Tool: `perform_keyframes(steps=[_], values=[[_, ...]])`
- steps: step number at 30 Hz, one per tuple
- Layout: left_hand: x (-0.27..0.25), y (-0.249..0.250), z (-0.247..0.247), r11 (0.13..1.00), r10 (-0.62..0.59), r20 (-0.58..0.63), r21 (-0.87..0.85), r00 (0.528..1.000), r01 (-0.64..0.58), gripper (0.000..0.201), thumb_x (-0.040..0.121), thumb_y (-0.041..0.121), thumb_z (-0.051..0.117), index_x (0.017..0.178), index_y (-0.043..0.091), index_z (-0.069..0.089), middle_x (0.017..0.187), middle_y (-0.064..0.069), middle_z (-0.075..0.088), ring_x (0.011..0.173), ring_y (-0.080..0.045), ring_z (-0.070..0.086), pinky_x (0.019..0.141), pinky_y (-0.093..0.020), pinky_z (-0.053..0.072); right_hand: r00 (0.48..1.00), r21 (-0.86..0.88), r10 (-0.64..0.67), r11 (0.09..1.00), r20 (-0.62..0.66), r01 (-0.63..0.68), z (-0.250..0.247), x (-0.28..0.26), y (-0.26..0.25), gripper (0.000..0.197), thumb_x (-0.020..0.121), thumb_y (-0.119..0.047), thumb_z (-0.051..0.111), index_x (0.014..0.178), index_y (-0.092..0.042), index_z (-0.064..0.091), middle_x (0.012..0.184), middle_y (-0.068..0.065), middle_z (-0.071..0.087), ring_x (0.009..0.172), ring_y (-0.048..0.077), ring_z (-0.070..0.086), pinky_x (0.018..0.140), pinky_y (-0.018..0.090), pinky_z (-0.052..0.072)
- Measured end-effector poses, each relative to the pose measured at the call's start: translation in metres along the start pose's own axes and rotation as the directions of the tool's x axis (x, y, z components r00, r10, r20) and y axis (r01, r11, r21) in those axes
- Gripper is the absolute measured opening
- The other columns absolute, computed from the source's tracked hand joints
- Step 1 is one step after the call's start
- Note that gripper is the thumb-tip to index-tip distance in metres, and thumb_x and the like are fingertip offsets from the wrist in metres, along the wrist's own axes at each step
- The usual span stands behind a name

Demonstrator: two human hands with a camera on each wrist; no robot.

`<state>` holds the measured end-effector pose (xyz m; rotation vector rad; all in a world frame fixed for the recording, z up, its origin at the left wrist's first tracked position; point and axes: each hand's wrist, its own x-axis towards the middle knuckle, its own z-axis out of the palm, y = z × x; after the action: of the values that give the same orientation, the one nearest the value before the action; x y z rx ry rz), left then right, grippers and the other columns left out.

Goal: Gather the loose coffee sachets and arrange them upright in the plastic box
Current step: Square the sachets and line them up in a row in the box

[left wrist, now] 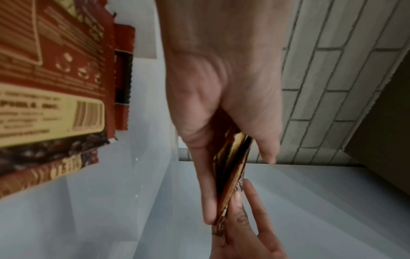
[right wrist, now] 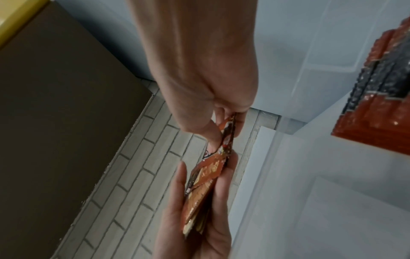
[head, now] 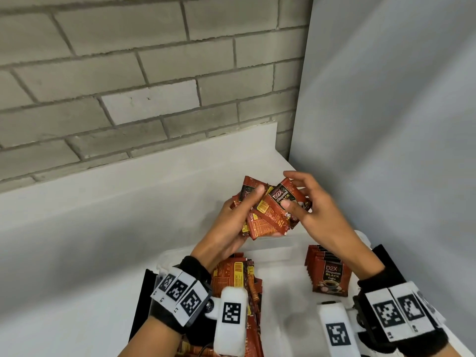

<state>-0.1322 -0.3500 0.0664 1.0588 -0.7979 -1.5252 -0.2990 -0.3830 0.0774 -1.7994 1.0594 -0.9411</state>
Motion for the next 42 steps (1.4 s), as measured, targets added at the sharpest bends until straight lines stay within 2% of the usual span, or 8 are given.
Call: perform_keyframes(steps=[6,11,14,18,21,34,38,42], values=[[0.003,-0.001,0.000,0.999,0.050,-0.106,0.020,0.993,-0.048,0.037,0.093,0.036,0.054,0.117,0.009,0.061,0.103,-0.013,0.073,0.095,-0.025,0.071,0.082,-0.039,0.058,0.992,-0.028,0.083,0.996,0.094,-0.081,0.004,-0.003,-0.004,0.052,0.090,-0.023,0.062,0.134,-0.027,0.035,0.108,-0.005,0.057,0.094,0.003,0.057,0.064,0.005,0.046],[0.003,-0.001,0.003,0.992,0.122,-0.152,-0.001,0.981,-0.124,0.031,0.093,0.032,0.056,0.116,0.012,0.063,0.106,-0.012,0.072,0.096,-0.024,0.071,0.080,-0.035,0.059,0.993,-0.037,0.098,0.994,-0.072,-0.101,0.008,-0.003,-0.002,0.032,0.089,-0.022,0.065,0.116,-0.026,0.049,0.096,-0.015,0.060,0.089,0.002,0.059,0.072,0.013,0.050],[0.004,-0.002,0.003,0.984,0.167,-0.189,-0.034,0.968,-0.176,0.020,0.094,0.028,0.055,0.108,0.017,0.064,0.100,-0.007,0.074,0.092,-0.020,0.071,0.076,-0.033,0.059,0.979,0.039,0.153,0.988,-0.136,-0.149,0.007,-0.003,0.000,0.024,0.087,-0.024,0.067,0.107,-0.020,0.054,0.099,-0.007,0.066,0.090,0.009,0.063,0.079,0.023,0.050],[0.002,-0.002,0.003,0.969,0.216,-0.200,-0.080,0.956,-0.235,0.033,0.095,0.033,0.051,0.119,0.011,0.059,0.109,-0.010,0.072,0.101,-0.024,0.069,0.084,-0.036,0.057,0.937,0.339,0.346,0.879,0.033,-0.337,0.012,-0.003,-0.002,0.026,0.085,-0.021,0.069,0.105,-0.008,0.058,0.101,0.009,0.070,0.087,0.020,0.069,0.076,0.029,0.058],[0.002,-0.003,0.004,0.959,0.236,-0.198,-0.114,0.951,-0.261,0.047,0.092,0.038,0.050,0.128,0.008,0.053,0.118,-0.016,0.067,0.110,-0.031,0.065,0.090,-0.041,0.055,0.905,0.436,0.386,0.793,0.181,-0.426,0.020,-0.005,-0.006,0.031,0.084,-0.020,0.070,0.108,-0.003,0.059,0.100,0.013,0.071,0.087,0.021,0.070,0.078,0.032,0.059],[0.000,0.001,0.002,0.963,0.190,-0.134,-0.165,0.973,-0.211,0.042,0.093,0.020,0.055,0.130,0.000,0.054,0.125,-0.020,0.063,0.118,-0.035,0.058,0.100,-0.044,0.048,0.927,0.566,0.374,0.762,0.011,-0.314,0.022,-0.002,-0.003,0.020,0.086,-0.016,0.068,0.105,-0.008,0.067,0.098,0.006,0.074,0.090,0.019,0.069,0.083,0.030,0.055],[-0.001,0.002,0.004,0.971,0.169,-0.092,-0.152,0.981,-0.182,0.052,0.095,0.043,0.043,0.128,0.006,0.056,0.123,-0.017,0.064,0.112,-0.028,0.063,0.092,-0.035,0.053,0.932,0.583,0.362,0.754,0.015,-0.303,0.018,-0.001,-0.002,0.017,0.089,-0.016,0.064,0.104,-0.009,0.068,0.096,0.002,0.075,0.089,0.014,0.069,0.081,0.024,0.053],[0.001,0.002,0.003,0.969,0.136,-0.071,-0.199,0.988,-0.147,0.033,0.099,0.028,0.044,0.117,0.008,0.062,0.113,-0.015,0.069,0.099,-0.022,0.067,0.083,-0.031,0.056,0.936,0.631,0.352,0.722,0.014,-0.282,0.018,-0.001,-0.002,0.018,0.090,-0.015,0.062,0.105,-0.008,0.068,0.099,0.004,0.074,0.090,0.013,0.068,0.088,0.027,0.051]])
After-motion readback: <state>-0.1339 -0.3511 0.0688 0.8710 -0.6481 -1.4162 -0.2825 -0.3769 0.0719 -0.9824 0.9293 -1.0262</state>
